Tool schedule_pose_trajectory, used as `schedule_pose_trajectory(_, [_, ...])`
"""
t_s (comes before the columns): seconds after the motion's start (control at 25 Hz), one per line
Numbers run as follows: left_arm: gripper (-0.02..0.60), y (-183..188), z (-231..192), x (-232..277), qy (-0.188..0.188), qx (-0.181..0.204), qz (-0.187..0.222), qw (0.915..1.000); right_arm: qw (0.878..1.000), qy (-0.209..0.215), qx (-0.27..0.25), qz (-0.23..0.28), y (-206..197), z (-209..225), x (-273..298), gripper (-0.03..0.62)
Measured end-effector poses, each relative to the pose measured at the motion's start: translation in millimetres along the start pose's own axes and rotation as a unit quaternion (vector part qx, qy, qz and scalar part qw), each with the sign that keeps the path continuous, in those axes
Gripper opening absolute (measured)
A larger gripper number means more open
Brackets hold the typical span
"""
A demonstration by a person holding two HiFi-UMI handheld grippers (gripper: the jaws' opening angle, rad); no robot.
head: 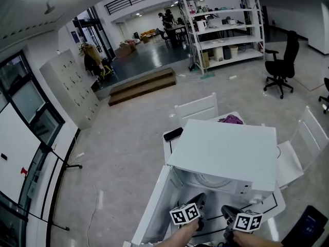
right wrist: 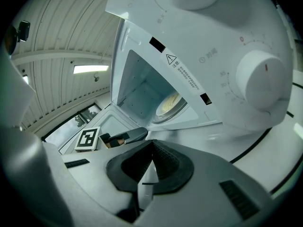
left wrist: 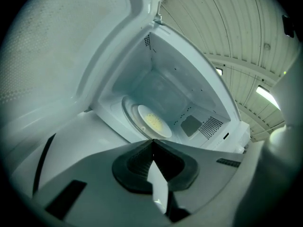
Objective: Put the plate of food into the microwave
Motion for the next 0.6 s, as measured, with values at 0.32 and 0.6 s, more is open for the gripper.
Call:
schedule_pose_trajectory(0.32, [0.007,-20,15,-34,-0.023,0.025,-0.002,0.9994,1.0,-0.01,-0.021,0.013,-10,-2,-20,0.002])
schedule_pose_trajectory(0.6, [0.007,-35,35,-63,-0.021,0.029,0.009,0.9993,0.999,-0.012,-0.039,0.015,-10,5,-45,0.002])
Point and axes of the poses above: the fingertips, and each gripper's own axes: x forward along the fingers, z to its right, y out of its top, the point moved 8 cm from there along -x, backward along the fingers, and after that the axes turned 11 degrees about x, right-handed, at the moved point
